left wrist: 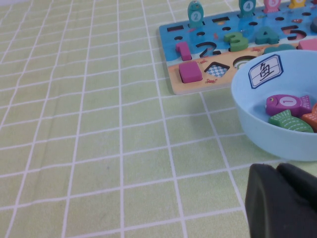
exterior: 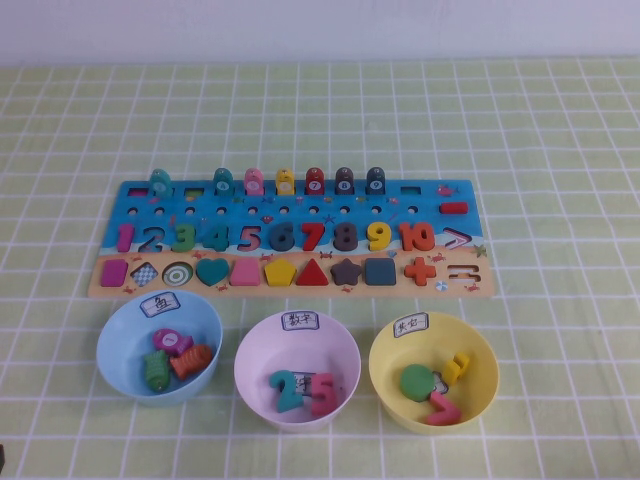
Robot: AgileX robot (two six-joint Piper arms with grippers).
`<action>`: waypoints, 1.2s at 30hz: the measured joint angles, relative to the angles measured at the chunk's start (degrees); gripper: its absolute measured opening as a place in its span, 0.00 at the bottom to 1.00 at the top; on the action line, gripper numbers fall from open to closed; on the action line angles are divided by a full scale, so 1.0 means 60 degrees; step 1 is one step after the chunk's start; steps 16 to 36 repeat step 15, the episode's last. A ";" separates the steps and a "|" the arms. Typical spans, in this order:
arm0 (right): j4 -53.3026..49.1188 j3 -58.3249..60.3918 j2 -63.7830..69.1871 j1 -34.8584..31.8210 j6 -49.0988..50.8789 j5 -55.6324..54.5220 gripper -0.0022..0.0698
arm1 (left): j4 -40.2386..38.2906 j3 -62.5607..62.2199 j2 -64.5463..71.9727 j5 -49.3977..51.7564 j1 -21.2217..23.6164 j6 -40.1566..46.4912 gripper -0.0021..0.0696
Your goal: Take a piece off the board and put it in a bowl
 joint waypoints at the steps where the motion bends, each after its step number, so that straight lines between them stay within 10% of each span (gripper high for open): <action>1: 0.0024 0.0000 0.0000 0.0000 -0.0045 0.0000 0.01 | 0.0000 0.0000 0.0000 0.0000 0.0000 0.0000 0.02; 36: 0.0067 0.0000 0.0000 0.0000 -0.1884 0.0000 0.01 | 0.0000 0.0000 0.0000 0.0000 0.0000 0.0000 0.02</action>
